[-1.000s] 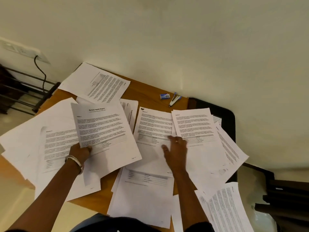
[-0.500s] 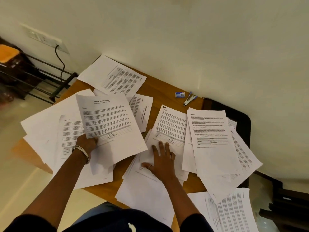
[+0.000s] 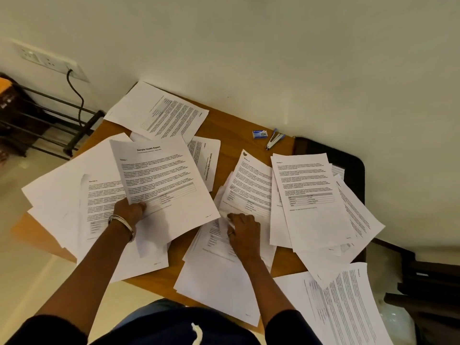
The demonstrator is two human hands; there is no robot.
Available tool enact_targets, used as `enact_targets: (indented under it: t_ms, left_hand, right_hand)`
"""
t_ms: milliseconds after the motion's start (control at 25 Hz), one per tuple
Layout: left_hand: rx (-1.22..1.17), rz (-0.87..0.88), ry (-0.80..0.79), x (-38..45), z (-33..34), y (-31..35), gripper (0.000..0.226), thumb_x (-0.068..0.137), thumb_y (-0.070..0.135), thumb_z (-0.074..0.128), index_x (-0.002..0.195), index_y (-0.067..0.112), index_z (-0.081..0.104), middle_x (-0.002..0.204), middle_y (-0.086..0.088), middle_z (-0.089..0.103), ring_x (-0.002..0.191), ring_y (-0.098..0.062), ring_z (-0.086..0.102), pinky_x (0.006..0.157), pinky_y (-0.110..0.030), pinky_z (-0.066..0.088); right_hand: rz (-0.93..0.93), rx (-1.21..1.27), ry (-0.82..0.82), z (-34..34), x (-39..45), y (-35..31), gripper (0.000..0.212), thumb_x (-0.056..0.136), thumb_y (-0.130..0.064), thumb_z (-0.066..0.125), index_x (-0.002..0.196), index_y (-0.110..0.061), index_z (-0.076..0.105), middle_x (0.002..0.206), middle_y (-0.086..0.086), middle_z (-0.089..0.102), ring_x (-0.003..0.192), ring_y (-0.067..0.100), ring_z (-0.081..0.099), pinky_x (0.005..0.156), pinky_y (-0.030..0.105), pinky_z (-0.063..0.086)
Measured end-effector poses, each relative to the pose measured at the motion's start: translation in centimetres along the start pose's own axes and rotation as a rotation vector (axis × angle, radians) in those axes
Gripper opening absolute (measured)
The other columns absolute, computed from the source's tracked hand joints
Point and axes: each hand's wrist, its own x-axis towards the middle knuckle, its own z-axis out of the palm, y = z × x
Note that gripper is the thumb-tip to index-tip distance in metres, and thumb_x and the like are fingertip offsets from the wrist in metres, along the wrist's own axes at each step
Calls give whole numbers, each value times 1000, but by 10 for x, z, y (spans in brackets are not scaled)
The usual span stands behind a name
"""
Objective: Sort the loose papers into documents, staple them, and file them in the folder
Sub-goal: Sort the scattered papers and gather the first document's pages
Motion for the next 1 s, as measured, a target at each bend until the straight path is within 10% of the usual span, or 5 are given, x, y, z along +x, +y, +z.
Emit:
enact_targets:
  t_ms: [200, 360, 640, 840, 1000]
  left_hand:
    - [55, 64, -52, -4, 4, 1, 38, 87, -4, 55, 125, -1, 54, 128, -19, 55, 117, -39, 50, 100, -45, 41]
    - [74, 85, -81, -7, 11, 4, 38, 88, -4, 54, 126, -1, 53, 128, -18, 55, 117, -38, 50, 99, -44, 42]
    - [93, 105, -59, -2, 7, 5, 37, 88, -4, 53, 125, -3, 53, 128, -20, 54, 118, -39, 49, 99, -42, 41]
    - [74, 96, -13, 3, -5, 2, 36, 87, -6, 53, 124, -5, 53, 128, -20, 54, 117, -39, 50, 96, -38, 41]
    - [55, 84, -12, 6, -15, 2, 37, 88, -5, 53, 125, -2, 54, 127, -17, 55, 118, -39, 49, 99, -43, 42]
  right_hand:
    - [672, 936, 259, -58, 22, 9, 39, 81, 16, 60, 110, -9, 66, 101, 1, 67, 91, 7, 64, 69, 17, 55]
    - [763, 1039, 349, -87, 22, 29, 45, 83, 19, 48, 114, -9, 64, 97, -1, 69, 84, 3, 63, 77, 26, 49]
    - [488, 751, 21, -98, 18, 30, 46, 84, 12, 57, 123, -13, 59, 113, 4, 65, 97, 13, 62, 83, 27, 55]
    - [306, -46, -883, -116, 42, 27, 52, 90, -11, 59, 139, -16, 42, 134, 7, 52, 117, 25, 54, 99, 32, 45]
    - [139, -171, -629, -81, 75, -22, 51, 88, -11, 59, 136, -18, 45, 136, 9, 50, 124, 30, 49, 102, 45, 44]
